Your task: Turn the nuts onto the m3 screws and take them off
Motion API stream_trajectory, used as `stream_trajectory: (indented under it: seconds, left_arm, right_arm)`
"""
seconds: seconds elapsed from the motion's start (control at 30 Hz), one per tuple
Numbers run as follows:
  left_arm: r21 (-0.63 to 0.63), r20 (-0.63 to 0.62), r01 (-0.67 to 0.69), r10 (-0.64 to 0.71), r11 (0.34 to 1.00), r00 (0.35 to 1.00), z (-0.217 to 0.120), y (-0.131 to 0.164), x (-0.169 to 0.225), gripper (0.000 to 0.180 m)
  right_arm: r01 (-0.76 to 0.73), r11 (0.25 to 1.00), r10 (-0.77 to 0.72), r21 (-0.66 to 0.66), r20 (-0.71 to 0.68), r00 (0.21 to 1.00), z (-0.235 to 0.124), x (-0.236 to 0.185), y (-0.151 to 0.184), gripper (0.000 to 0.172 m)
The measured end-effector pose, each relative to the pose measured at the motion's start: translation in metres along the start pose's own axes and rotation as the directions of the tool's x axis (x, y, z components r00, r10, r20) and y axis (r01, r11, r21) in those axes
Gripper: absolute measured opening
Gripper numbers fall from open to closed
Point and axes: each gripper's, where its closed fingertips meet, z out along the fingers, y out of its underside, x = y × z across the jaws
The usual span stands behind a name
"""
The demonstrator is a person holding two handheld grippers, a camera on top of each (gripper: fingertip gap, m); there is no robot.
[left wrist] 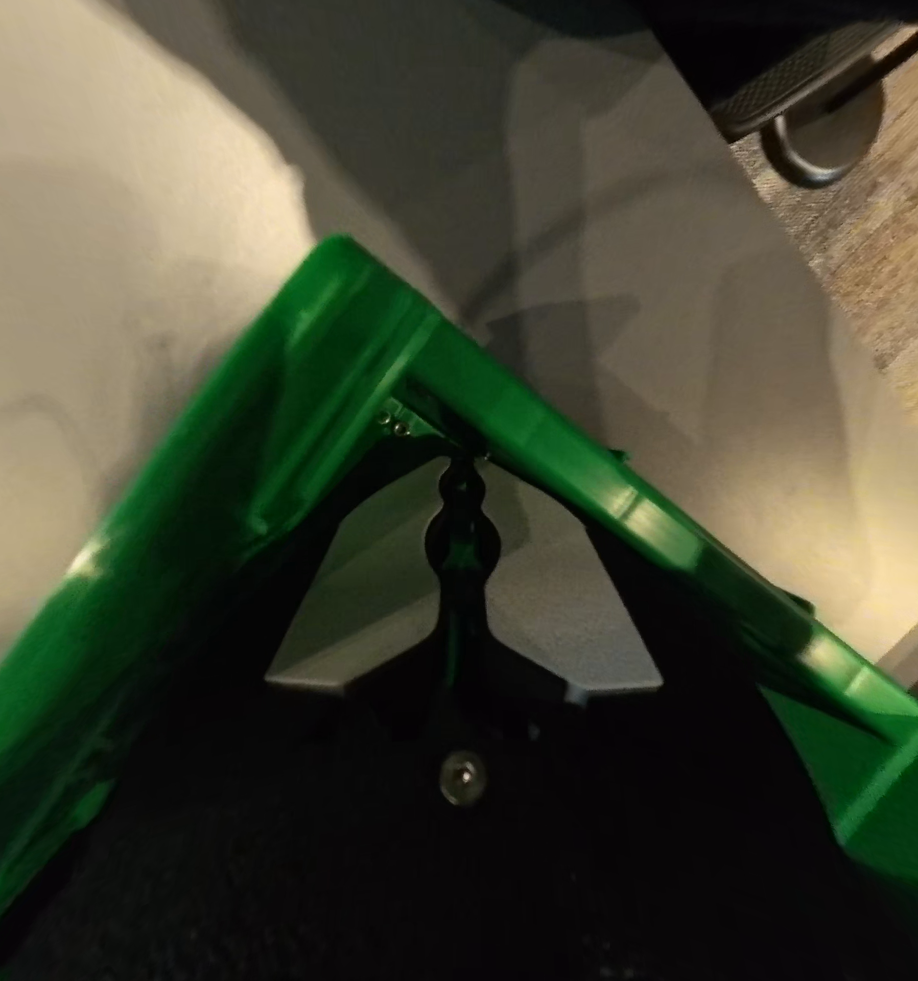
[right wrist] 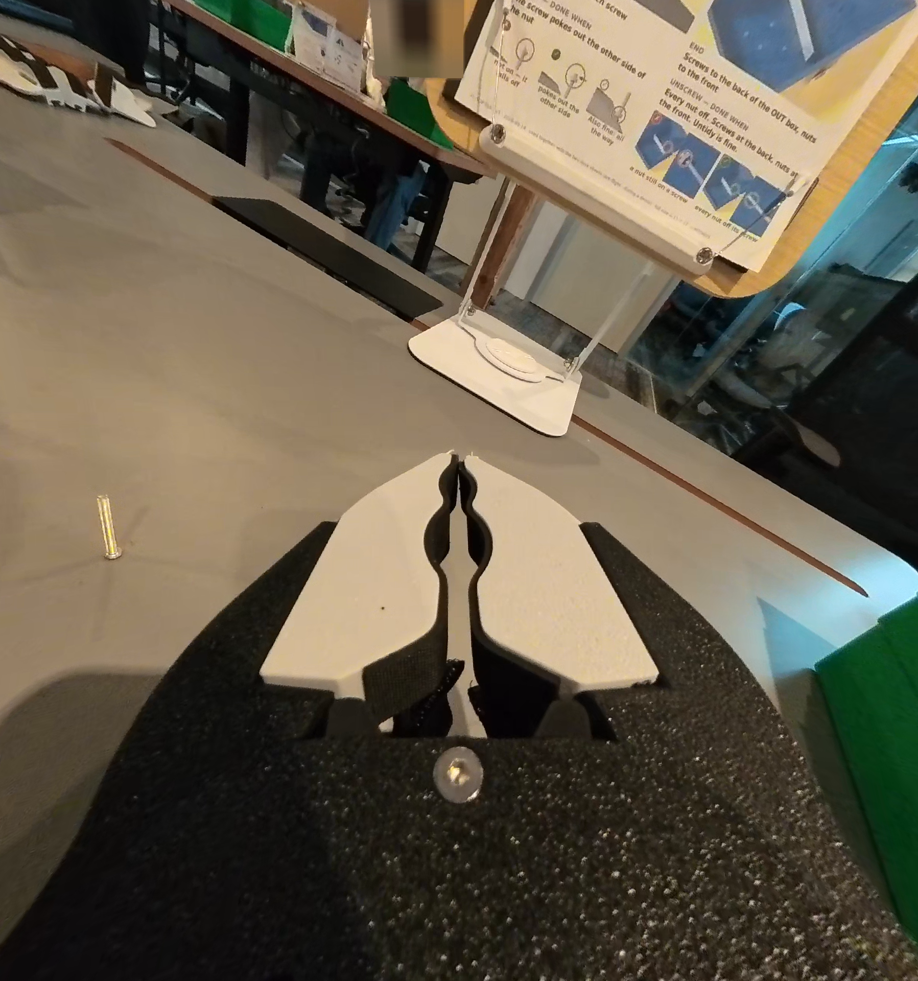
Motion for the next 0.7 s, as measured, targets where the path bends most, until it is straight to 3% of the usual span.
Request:
stream_trajectory:
  seconds: [0.27, 0.53, 0.7]
  left_arm:
    - [0.010, -0.041, 0.062, -0.062, 0.998, 0.997, -0.001, 0.002, 0.010, 0.000]
    - [0.032, 0.021, 0.155, -0.156, 0.987, 0.988, -0.007, 0.014, 0.013, 0.000]
    - [0.064, 0.058, 0.137, -0.140, 0.989, 0.988, -0.012, 0.010, 0.007, 0.000]
  right_arm:
    - [-0.004, 1.000, 0.004, 0.010, 0.003, 1.000, -0.001, 0.000, -0.001, 0.000]
    - [0.004, 1.000, -0.004, 0.002, 0.007, 1.000, 0.000, -0.001, 0.000, 0.000]
    - [0.011, 1.000, -0.010, -0.004, 0.008, 1.000, 0.001, -0.002, 0.000, 0.000]
